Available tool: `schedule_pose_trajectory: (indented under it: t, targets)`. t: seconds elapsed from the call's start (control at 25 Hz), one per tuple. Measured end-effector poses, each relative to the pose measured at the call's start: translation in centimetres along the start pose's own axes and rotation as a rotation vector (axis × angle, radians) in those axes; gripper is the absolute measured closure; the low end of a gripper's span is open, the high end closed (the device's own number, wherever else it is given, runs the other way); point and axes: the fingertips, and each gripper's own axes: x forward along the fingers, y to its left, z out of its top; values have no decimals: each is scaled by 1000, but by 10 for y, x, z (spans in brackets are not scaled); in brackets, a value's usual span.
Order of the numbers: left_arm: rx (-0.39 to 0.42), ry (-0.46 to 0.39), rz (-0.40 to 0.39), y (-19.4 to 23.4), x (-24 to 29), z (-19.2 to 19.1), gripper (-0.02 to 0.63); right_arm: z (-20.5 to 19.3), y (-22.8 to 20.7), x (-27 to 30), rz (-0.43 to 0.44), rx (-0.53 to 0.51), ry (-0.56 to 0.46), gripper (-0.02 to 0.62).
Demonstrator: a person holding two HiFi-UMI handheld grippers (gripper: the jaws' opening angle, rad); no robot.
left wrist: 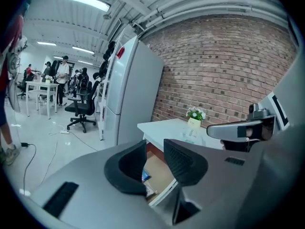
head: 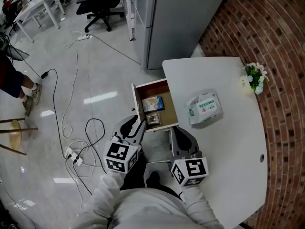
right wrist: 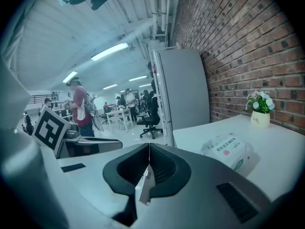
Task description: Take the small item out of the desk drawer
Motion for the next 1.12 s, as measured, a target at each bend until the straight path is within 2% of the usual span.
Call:
schedule_pose_trajectory:
  t: [0.44, 0.88, 1.12]
  targets:
    - [-1, 55, -109, 39, 51, 11, 422, 14, -5, 55, -78, 18, 33, 568]
    - [36, 157, -227, 50, 91, -8, 351, 11, -19, 76, -152, 42, 64, 568]
    - [71, 203, -256, 51, 111, -19, 324, 8, -31, 77, -181, 58, 69, 568]
